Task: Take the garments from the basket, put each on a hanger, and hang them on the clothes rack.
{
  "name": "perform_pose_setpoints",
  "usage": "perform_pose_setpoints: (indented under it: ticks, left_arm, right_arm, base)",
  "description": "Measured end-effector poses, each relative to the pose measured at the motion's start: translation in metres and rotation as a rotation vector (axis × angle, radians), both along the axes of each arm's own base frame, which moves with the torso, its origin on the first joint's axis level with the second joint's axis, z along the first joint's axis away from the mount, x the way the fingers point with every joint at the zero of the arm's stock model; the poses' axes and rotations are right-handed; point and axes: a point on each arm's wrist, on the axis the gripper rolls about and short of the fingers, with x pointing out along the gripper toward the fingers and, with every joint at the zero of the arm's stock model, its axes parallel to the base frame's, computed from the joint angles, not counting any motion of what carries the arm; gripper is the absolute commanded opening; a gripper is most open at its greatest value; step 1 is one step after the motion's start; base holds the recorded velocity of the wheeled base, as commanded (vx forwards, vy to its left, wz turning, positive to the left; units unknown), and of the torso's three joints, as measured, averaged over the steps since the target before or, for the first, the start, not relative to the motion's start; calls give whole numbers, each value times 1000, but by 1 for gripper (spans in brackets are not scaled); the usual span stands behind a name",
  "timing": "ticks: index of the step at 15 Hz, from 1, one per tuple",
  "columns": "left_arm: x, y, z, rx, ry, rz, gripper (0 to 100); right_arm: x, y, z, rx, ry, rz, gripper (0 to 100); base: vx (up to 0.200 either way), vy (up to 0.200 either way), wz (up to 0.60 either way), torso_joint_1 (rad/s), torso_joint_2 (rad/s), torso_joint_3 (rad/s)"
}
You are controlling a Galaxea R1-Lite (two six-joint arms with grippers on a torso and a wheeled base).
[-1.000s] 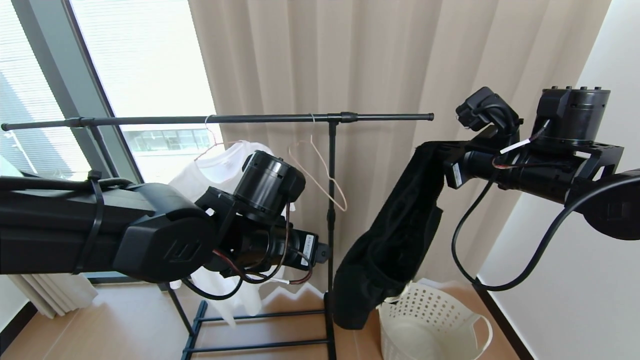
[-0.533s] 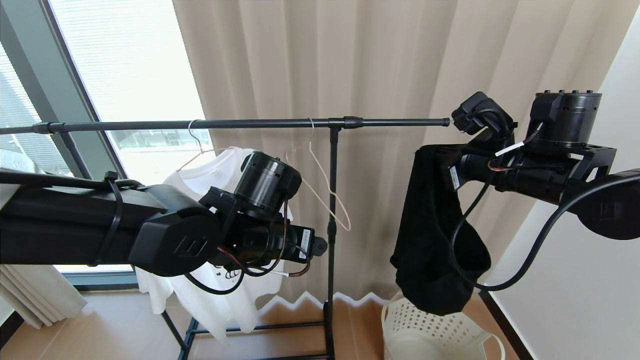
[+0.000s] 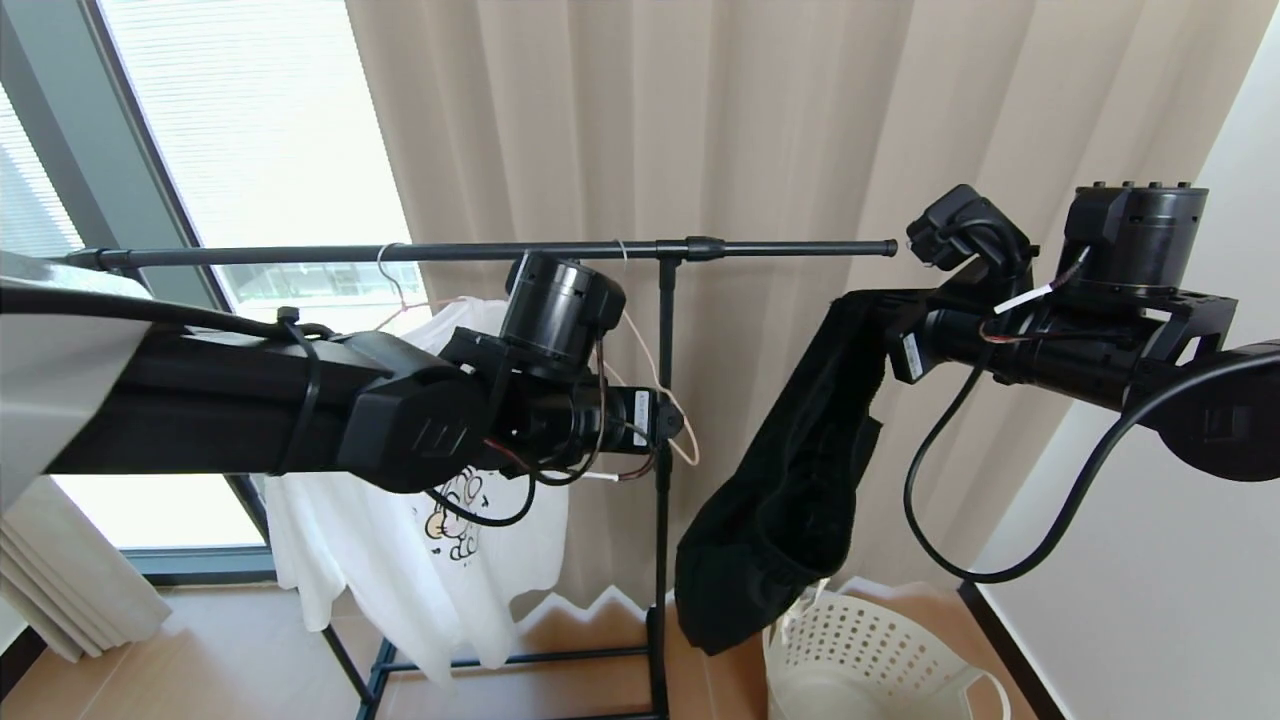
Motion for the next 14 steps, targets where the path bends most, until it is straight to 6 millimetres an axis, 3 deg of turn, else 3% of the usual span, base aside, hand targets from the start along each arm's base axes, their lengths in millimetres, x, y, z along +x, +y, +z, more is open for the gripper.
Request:
perform_pose_setpoints:
  ticks: [6,12,14]
  left_arm:
    - [17,-11,-13,6,-6,12,100]
    - [19,-13,-20,30,-6,38,100]
    - [19,-14,-20,32,-6,38,100]
  right_arm:
    - [0,1,-2,-13,2,6,0]
    - [0,1,-3,-14,5,6,0]
    - [-1,2,-3,-14,4,8,0]
  base:
    - [0,0,0,0,0,0]
    - [0,-200,0,3,1,5]
    - [0,0,0,0,0,0]
